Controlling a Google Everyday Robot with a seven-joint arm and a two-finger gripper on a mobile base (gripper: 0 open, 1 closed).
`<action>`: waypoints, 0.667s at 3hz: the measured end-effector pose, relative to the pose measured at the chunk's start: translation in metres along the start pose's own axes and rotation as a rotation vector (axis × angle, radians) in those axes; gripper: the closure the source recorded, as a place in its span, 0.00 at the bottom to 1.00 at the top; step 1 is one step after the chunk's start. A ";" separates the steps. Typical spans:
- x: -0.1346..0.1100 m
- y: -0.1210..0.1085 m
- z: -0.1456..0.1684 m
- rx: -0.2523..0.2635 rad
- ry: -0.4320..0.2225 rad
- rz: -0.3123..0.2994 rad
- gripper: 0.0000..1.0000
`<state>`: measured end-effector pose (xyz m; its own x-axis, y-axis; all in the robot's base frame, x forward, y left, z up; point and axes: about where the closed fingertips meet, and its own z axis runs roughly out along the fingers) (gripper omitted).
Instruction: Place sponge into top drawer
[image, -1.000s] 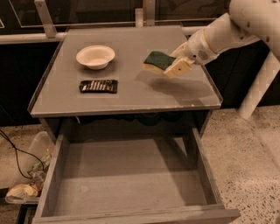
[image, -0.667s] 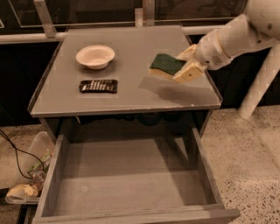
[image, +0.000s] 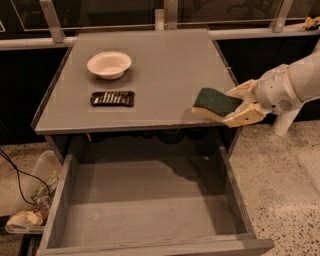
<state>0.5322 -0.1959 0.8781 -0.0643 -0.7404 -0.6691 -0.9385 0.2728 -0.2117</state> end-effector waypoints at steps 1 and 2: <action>0.000 0.000 0.000 0.000 0.000 0.000 1.00; -0.004 0.031 0.017 -0.051 -0.002 -0.036 1.00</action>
Offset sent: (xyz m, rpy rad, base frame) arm -0.0814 0.0694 -0.0561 -0.0258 0.0511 0.2041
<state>0.5090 -0.1743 0.8617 -0.0293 -0.7482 -0.6628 -0.9564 0.2138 -0.1990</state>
